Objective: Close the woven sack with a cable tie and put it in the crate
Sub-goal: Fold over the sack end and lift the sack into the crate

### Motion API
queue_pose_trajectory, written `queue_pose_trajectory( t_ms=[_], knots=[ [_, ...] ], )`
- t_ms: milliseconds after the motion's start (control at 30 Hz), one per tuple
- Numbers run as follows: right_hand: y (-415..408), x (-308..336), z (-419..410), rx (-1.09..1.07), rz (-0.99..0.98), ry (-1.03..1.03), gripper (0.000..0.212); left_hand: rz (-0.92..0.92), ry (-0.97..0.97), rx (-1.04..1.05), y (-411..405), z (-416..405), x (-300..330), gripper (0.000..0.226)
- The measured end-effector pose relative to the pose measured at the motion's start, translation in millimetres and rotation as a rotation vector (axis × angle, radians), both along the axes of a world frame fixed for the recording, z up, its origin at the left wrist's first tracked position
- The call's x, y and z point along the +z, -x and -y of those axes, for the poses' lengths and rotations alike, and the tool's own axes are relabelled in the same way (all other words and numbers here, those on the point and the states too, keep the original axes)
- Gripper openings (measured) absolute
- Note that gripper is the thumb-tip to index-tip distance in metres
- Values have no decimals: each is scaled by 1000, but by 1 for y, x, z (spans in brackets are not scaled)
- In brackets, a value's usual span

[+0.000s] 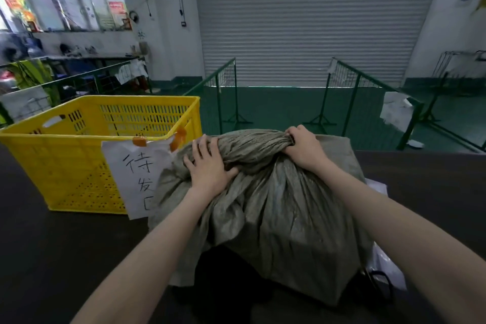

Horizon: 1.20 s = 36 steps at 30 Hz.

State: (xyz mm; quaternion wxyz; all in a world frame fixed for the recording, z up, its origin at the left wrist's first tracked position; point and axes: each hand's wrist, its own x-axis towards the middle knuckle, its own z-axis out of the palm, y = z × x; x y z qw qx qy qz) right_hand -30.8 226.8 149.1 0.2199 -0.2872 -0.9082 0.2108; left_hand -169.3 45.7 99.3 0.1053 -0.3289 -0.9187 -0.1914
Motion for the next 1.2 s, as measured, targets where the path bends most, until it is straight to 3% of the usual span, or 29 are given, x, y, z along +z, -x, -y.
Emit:
queue_pose_trajectory(
  t_ms=[100,200,367,467,600,700,833,933,967,1033,1100,1167,1200],
  knots=[
    [4,2,-3,-2,95,-31,38,44,34,-34,4,12,-9,106],
    [8,4,-5,7,125,-44,39,232,74,-19,13,19,-11,106],
    [5,3,-9,18,141,-65,39,591,-141,8,20,20,-24,119],
    [0,2,-9,20,141,-80,38,624,-170,16,25,23,-24,112],
    [-4,1,-9,9,133,-70,40,505,-240,-37,34,27,-4,80],
    [-5,4,-8,20,144,-57,41,473,-412,-71,41,25,30,55],
    [-5,7,-4,60,127,-13,41,584,-802,-142,30,3,82,33],
    [-11,10,-2,79,61,89,56,651,-1058,78,13,-29,93,28],
    [-15,11,-3,86,53,118,61,749,-1142,135,10,-39,89,24],
    [-24,13,-5,96,55,148,65,979,-1171,71,-8,-48,71,54],
    [-36,14,-9,99,55,144,58,880,-1091,77,-30,-53,50,66],
    [-47,12,-10,136,73,83,50,731,-1125,-58,-50,-46,32,75],
    [-52,10,-11,147,117,35,50,658,-1014,-111,-55,-43,20,76]
  ],
)
